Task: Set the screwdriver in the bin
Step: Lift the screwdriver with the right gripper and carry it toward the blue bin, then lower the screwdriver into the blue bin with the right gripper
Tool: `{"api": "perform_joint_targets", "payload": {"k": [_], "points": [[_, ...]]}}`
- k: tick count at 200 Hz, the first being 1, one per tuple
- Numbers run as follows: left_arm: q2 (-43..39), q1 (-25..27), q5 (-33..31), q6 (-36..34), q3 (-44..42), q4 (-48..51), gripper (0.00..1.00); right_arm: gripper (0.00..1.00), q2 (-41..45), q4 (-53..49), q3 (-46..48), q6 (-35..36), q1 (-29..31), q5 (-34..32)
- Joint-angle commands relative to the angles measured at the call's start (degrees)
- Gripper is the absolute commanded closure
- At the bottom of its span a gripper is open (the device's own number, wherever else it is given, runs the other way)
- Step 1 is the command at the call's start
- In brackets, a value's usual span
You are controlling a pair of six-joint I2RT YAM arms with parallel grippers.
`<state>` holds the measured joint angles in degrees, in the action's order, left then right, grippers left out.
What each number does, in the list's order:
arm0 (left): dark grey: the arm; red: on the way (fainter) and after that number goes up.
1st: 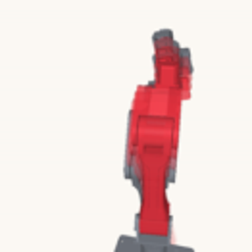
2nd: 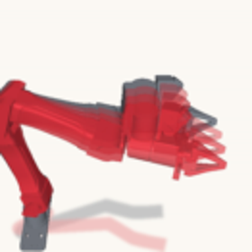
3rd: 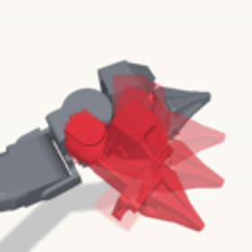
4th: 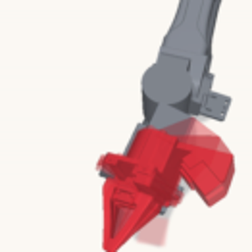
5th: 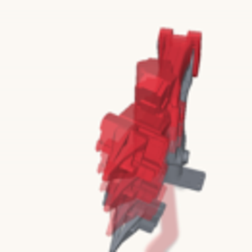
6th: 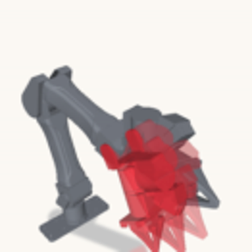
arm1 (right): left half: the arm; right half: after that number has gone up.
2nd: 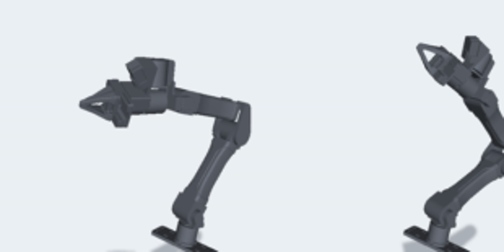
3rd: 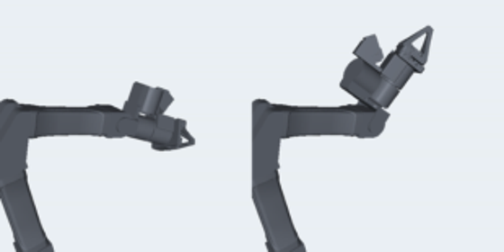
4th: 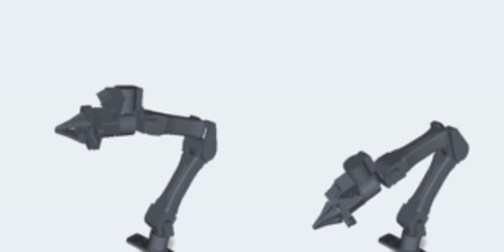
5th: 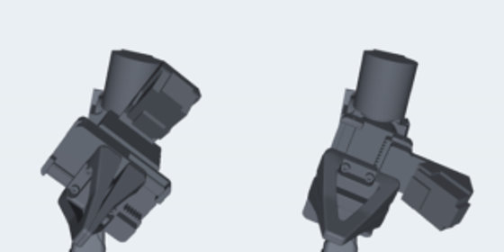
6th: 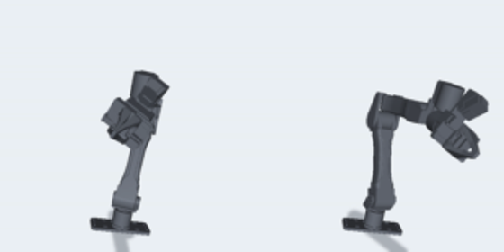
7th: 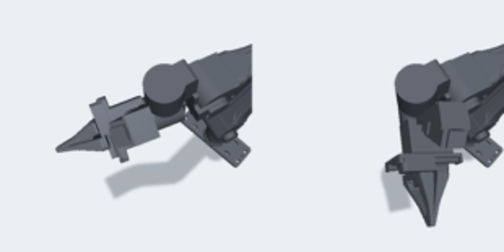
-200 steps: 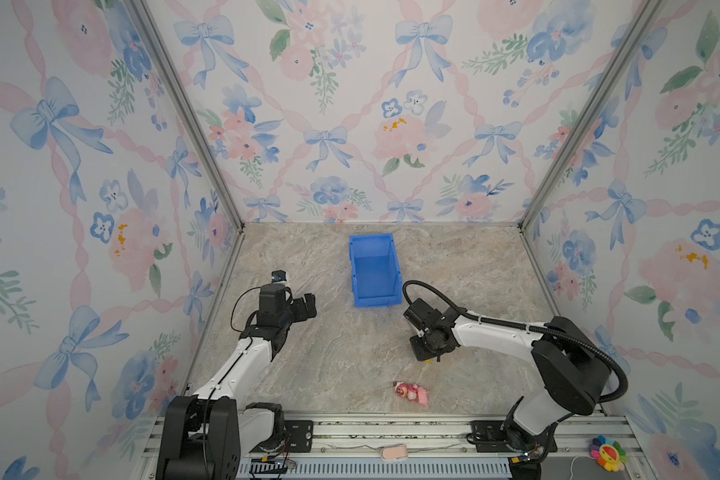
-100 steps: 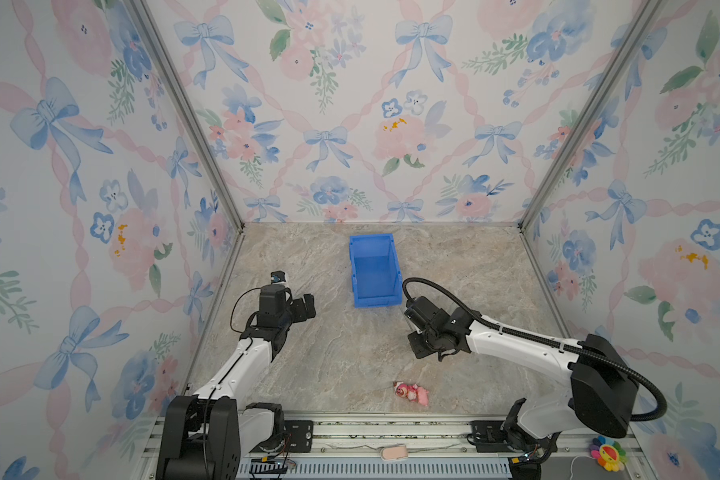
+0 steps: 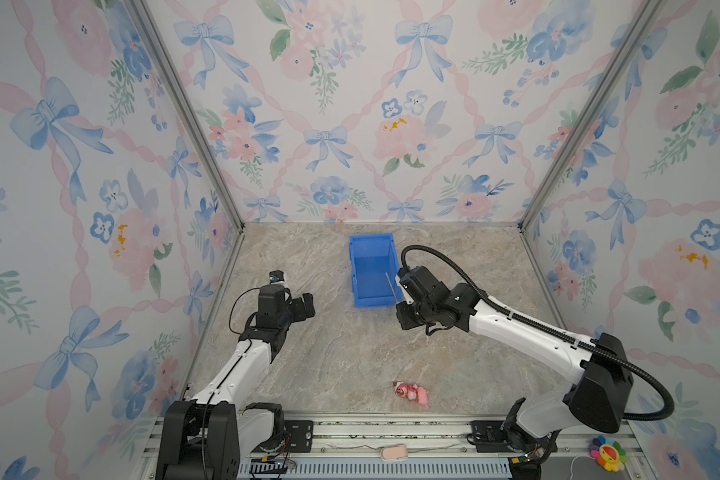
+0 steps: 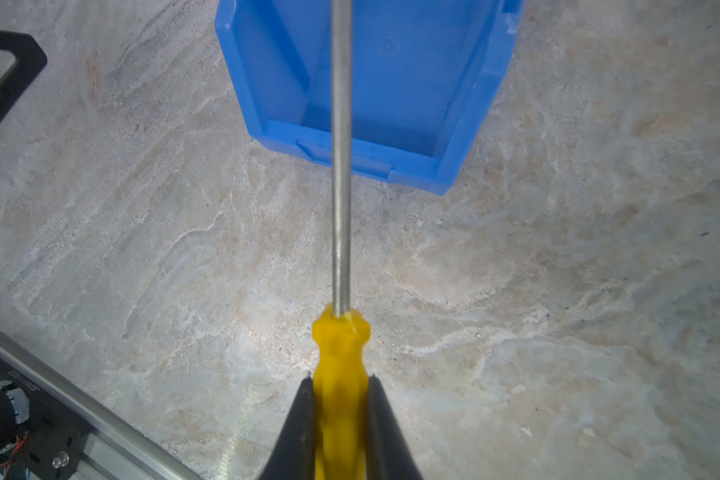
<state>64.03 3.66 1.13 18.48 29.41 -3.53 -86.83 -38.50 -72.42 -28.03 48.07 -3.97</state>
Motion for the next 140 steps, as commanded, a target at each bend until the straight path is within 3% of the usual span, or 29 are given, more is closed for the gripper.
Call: {"api": "perform_joint_targets", "payload": {"k": [1, 76, 140], "points": [[-1.7, -0.2, 0.8, -0.1, -1.1, -1.2, 0.02, 0.92, -2.5, 0.3, -3.5, -3.5, -1.6, 1.4], [-4.7, -0.3, 1.3, 0.2, -2.5, -3.0, 0.02, 0.92, -14.6, 11.0, -11.9, -9.6, -5.1, 7.8], [-5.8, -0.2, 0.6, 0.8, -3.0, -3.6, 0.02, 0.92, -23.2, 12.1, -18.7, -10.3, -6.2, 6.6]]}}
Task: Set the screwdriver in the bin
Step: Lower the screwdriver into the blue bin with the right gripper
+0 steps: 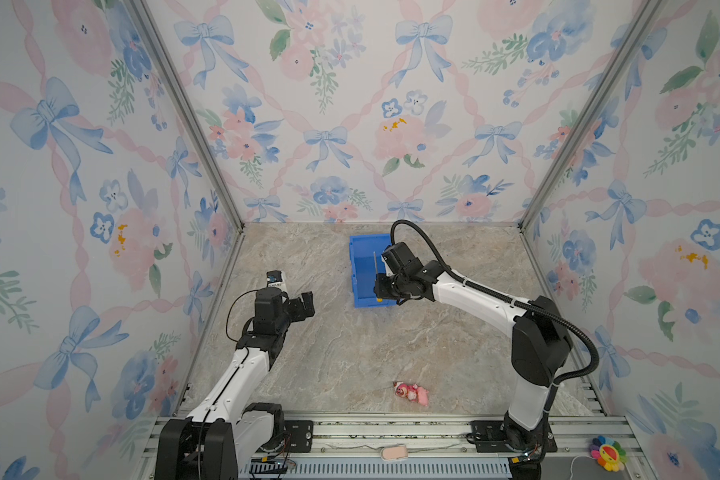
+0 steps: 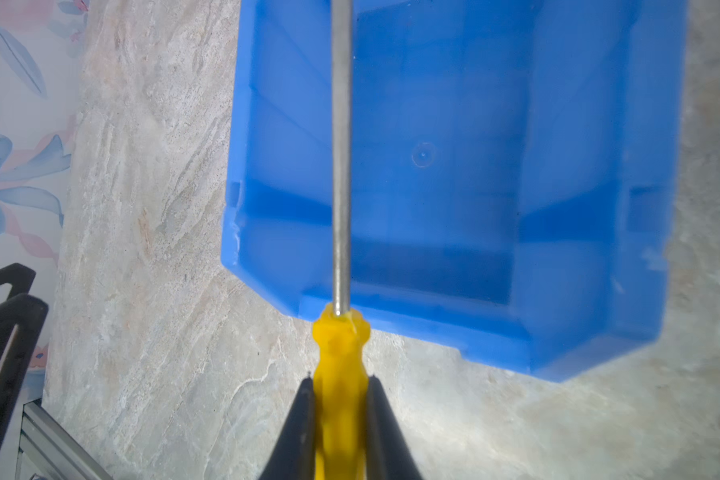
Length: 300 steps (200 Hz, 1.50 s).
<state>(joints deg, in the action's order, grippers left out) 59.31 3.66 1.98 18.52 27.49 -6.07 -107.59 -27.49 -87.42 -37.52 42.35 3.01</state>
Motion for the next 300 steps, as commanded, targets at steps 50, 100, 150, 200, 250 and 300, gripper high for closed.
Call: {"api": "perform_joint_targets", "payload": {"k": [50, 100, 150, 200, 250, 300], "points": [[-1.3, -0.2, -0.3, 1.3, -1.6, -1.6, 0.02, 0.91, -10.0, 0.2, -10.9, 0.1, -0.5, -1.4], [-2.5, -0.2, -1.8, 1.5, -2.0, -1.5, 0.02, 0.91, -15.2, 0.4, -14.7, 0.2, -1.8, -0.7], [-2.9, -0.2, -2.0, 1.6, -2.4, -2.2, 0.02, 0.9, -19.3, 0.4, -17.3, 1.1, -2.6, 0.1], [-3.4, -0.3, -2.4, 1.6, -2.7, -2.2, 0.02, 0.88, -22.8, -0.5, -19.6, 1.4, -2.9, 0.4], [-2.8, -0.2, -2.4, 1.7, -2.7, -2.5, 0.02, 0.82, -25.2, -1.6, -21.7, 3.0, -2.8, -0.3], [-2.0, -0.3, -2.0, 1.3, -2.7, -3.2, 0.02, 0.78, -27.4, -2.8, -22.6, 3.3, -2.8, -1.3]]}}
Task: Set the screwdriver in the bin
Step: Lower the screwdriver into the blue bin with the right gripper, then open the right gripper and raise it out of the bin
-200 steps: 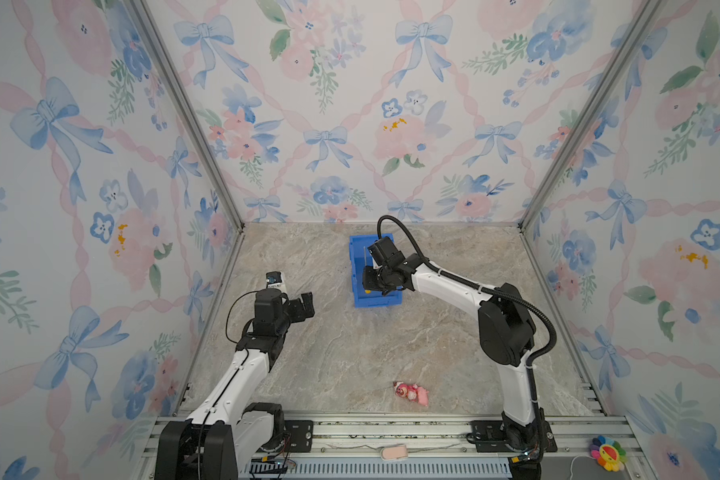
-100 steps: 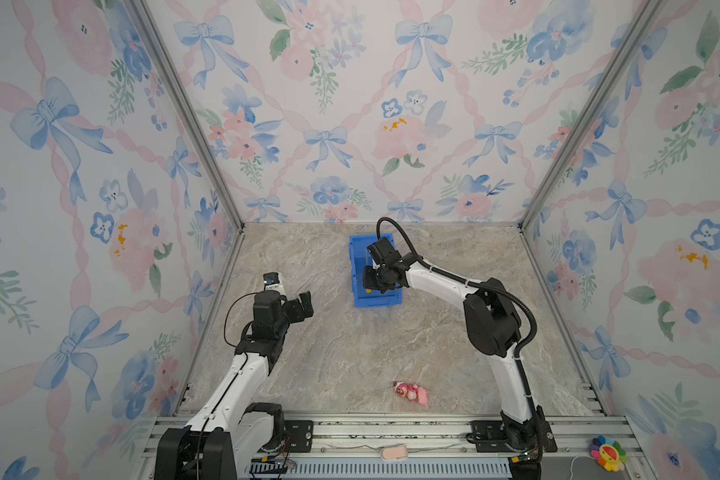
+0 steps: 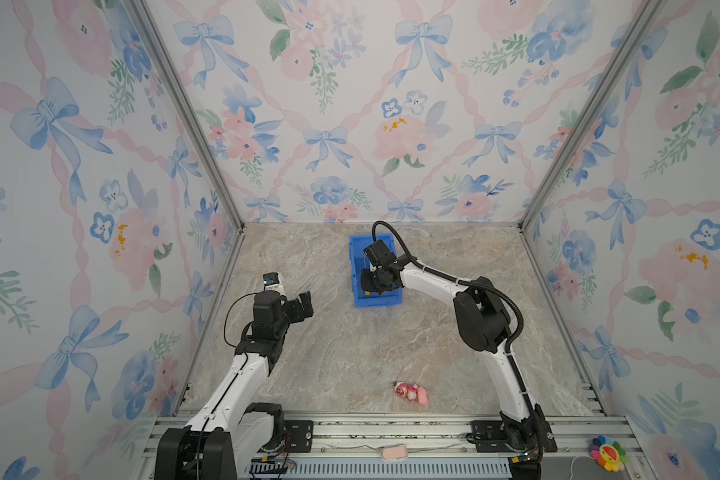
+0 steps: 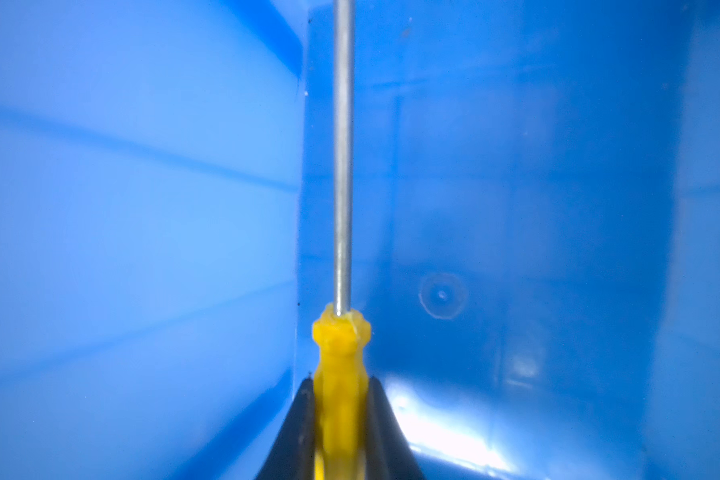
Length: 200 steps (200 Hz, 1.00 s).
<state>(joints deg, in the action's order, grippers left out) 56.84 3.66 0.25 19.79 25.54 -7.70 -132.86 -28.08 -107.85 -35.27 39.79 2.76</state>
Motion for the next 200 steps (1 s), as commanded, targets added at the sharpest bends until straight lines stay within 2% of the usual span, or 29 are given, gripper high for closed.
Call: {"api": "perform_joint_targets", "payload": {"k": [1, 117, 161, 200], "points": [[0.4, -0.2, -0.2, 0.0, -0.7, -1.5, 0.02, 0.78, -2.1, -2.2, -2.3, 1.1, -0.3, -1.0], [1.1, -1.1, 0.1, 0.5, -1.0, -2.9, 0.02, 0.64, -1.7, -3.3, -4.6, 1.1, 0.4, -3.0], [1.0, -2.0, -0.3, 1.4, -0.8, -2.8, 0.02, 0.61, 1.5, -4.8, -4.9, 1.8, 0.6, -4.9], [-0.2, -3.4, -4.2, 1.5, -0.3, -1.3, 0.02, 0.57, 6.9, -6.2, -2.9, 3.2, 1.1, -8.0]]}}
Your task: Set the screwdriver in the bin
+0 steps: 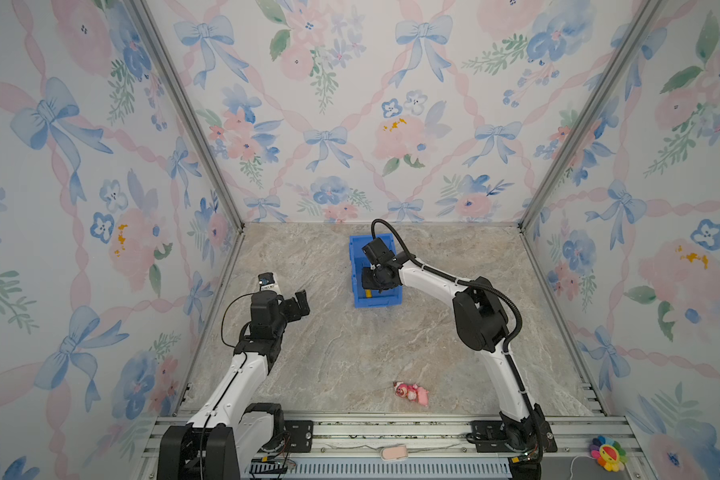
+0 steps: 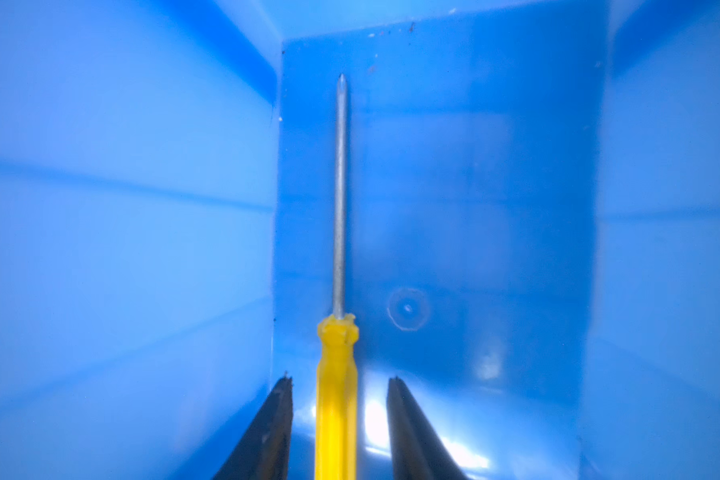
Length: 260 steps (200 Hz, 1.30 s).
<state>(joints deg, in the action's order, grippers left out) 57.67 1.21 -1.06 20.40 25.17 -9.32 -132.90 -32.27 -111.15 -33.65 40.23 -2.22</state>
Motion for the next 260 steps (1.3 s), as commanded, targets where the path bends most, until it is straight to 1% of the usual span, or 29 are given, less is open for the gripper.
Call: {"api": "perform_joint_targets", "payload": {"k": [1, 21, 30, 40, 59, 69, 85, 114, 135, 150, 154, 159, 160, 161, 165, 175, 188, 214, 237, 260], "points": [[-1.1, -1.0, -3.1, 0.9, 0.1, 0.3, 0.02, 0.57, 7.1, -2.0, 0.5, 1.7, 0.7, -3.0], [-1.6, -1.0, -6.5, 0.0, 0.5, 2.0, 0.02, 0.54, 10.5, -1.6, 2.4, 3.2, 1.6, -4.1], [-1.6, -1.0, -9.1, -0.1, 0.6, 3.0, 0.02, 0.53, 12.2, -1.4, 3.7, 3.9, 2.1, -4.6], [-1.3, -1.0, -11.5, 0.1, 0.8, 4.1, 0.02, 0.52, 14.4, -0.8, 5.7, 4.4, 2.6, -5.2], [-0.5, -1.0, -13.6, -1.1, 1.0, 5.7, 0.02, 0.5, 19.3, 0.6, 10.9, 5.2, 3.2, -6.5], [-0.4, -1.0, -13.0, -2.9, 1.1, 6.5, 0.02, 0.5, 22.5, 1.3, 14.3, 5.9, 3.3, -6.9], [-0.8, -1.0, -13.7, -4.1, 1.0, 7.4, 0.02, 0.49, 28.6, 2.0, 21.1, 7.0, 3.4, -9.2], [-0.5, -1.0, -17.0, -3.2, 0.6, 7.4, 0.02, 0.43, 42.0, 3.3, 35.9, 7.5, 1.4, -13.8], [-0.8, -1.1, -16.6, -3.3, -1.2, 5.0, 0.02, 0.32, 51.0, 3.0, 44.9, 8.1, -1.5, -16.2], [-1.3, -1.1, -14.5, -4.1, -2.9, 2.6, 0.02, 0.24, 56.5, 2.2, 50.0, 9.2, -4.3, -17.4], [-1.4, -1.1, -13.6, -4.6, -3.6, 1.6, 0.02, 0.19, 57.7, 2.2, 51.2, 9.5, -5.1, -17.6], [-1.6, -1.1, -12.8, -5.2, -4.4, 0.5, 0.02, 0.07, 59.2, 2.4, 52.8, 10.1, -6.3, -17.2], [-1.7, -1.1, -12.6, -5.2, -4.5, 0.5, 0.02, 0.02, 59.6, 2.4, 53.2, 10.2, -6.5, -17.1], [-1.7, -1.1, -12.6, -5.3, -4.7, 0.2, 0.02, 0.01, 59.9, 2.4, 53.4, 10.4, -6.8, -17.0], [-1.8, -1.1, -12.3, -5.5, -5.3, -0.5, 0.02, 0.03, 61.2, 2.7, 54.7, 11.0, -7.6, -16.5], [-2.3, -1.1, -11.5, -6.2, -6.3, -1.9, 0.02, 0.03, 64.3, 3.8, 57.7, 12.3, -9.5, -15.6], [-2.5, -1.1, -11.0, -6.7, -6.8, -2.6, 0.02, 0.03, 68.6, 5.2, 61.5, 13.2, -11.8, -16.2], [-1.6, -1.0, -11.3, -6.9, -7.6, -5.9, 0.02, 0.03, 75.2, 6.7, 67.7, 12.9, -15.9, -22.5], [0.3, -1.0, -10.7, -7.5, -8.8, -10.7, 0.02, 0.03, 77.6, 9.7, 72.9, 14.4, -20.1, -25.2], [2.5, -1.0, -10.2, -8.2, -10.9, -16.8, 0.02, 0.03, 78.2, 17.4, 79.0, 18.1, -22.6, -29.8]]}}
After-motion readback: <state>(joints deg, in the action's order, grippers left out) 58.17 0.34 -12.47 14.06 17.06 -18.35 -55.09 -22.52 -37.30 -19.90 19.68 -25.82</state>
